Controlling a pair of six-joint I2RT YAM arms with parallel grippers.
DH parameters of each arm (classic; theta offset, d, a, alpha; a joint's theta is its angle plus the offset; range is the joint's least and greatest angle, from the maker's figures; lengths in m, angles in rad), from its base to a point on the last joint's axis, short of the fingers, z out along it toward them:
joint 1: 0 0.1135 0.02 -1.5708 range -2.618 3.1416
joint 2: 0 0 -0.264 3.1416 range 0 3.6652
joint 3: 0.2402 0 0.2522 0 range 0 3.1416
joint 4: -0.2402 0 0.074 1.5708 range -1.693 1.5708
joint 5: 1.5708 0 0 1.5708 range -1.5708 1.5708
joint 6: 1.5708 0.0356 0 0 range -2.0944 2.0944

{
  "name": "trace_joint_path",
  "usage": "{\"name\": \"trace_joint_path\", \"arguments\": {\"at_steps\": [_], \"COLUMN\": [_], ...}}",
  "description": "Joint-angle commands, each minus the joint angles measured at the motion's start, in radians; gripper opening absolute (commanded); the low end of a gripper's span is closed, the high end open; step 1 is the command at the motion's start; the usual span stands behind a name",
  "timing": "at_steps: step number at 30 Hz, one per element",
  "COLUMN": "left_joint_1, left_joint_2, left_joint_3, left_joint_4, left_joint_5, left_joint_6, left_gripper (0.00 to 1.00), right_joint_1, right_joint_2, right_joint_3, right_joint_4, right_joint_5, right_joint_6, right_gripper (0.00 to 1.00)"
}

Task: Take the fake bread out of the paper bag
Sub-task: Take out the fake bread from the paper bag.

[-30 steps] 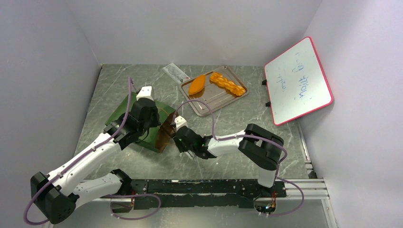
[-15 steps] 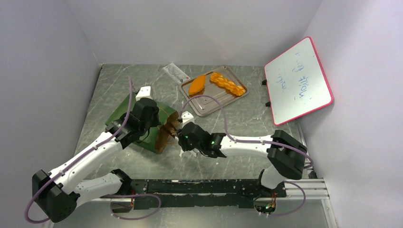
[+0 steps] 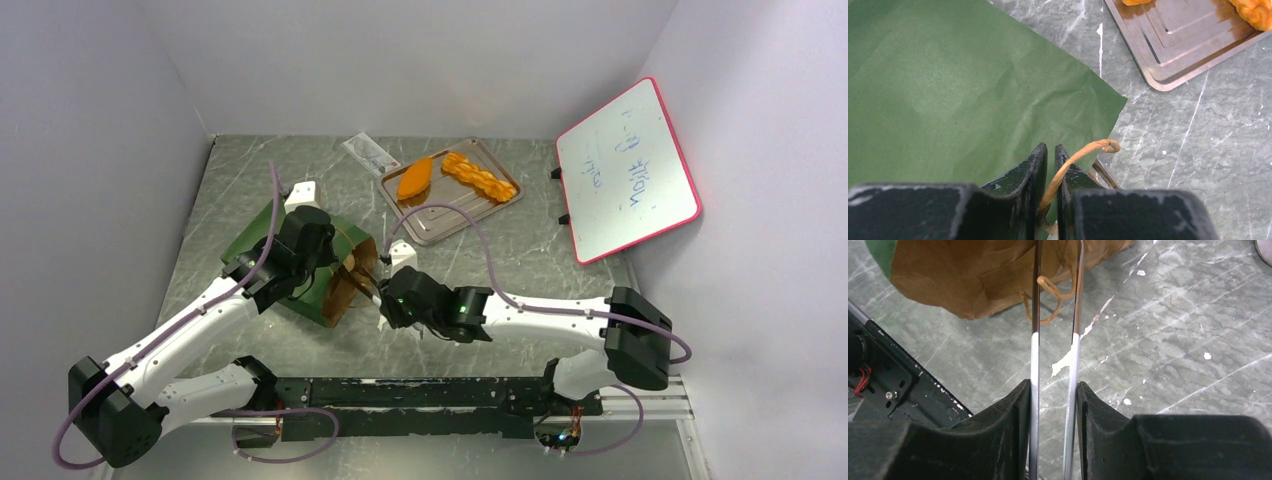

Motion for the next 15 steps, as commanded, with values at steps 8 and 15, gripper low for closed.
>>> {"name": "trace_joint_path", "arguments": {"at_steps": [8,15], "left_joint_1": [-0.005,-0.005], "left_joint_2": [-0.001,-0.002], "left_joint_3": [-0.006,-0.014], "left_joint_4": [0.005,0.002], "left_joint_5": [-0.043,-0.05], "left_joint_6": [-0.008,-0.016], "left_gripper": [0.07,0.07], "right_joint_1": [0.068,0.102], "right_joint_2": [-0.12,-0.178], "right_joint_3": [0.071,0.07], "right_joint_4": [-0.124,-0.194], "right_joint_5": [0.095,0.157], "right_joint_6": [0.061,0.099], "right_gripper": [0.16,0.16]}}
